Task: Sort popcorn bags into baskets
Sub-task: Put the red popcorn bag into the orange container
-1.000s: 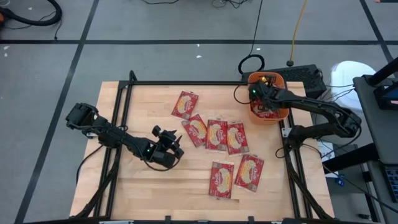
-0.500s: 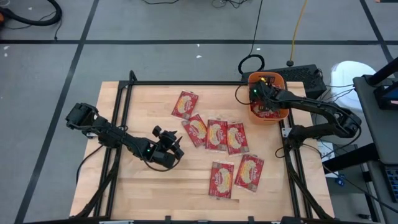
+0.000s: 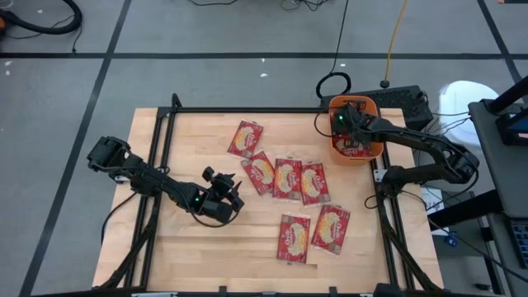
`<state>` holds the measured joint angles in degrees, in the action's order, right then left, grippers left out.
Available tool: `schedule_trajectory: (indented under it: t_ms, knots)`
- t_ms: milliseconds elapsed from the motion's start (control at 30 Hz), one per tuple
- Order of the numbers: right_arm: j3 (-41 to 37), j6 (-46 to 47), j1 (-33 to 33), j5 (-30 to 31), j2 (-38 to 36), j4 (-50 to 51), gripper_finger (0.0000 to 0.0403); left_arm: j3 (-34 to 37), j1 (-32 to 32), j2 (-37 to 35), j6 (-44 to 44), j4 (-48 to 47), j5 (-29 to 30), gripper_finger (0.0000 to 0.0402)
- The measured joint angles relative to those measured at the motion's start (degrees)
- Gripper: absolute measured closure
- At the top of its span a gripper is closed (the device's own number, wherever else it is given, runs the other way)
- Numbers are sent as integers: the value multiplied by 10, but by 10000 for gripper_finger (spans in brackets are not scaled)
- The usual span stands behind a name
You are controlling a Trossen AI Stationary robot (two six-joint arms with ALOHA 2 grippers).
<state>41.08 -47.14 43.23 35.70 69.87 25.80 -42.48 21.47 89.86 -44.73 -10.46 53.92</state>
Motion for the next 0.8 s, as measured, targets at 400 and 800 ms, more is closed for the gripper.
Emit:
schedule_trajectory:
  t_ms: [400, 800]
  knots:
    - [0, 5, 3, 4, 0, 10, 241, 0, 0, 0, 0, 1, -20, 229]
    - [0, -38, -33, 80, -29, 15, 270, 0, 0, 0, 7, 1, -25, 229]
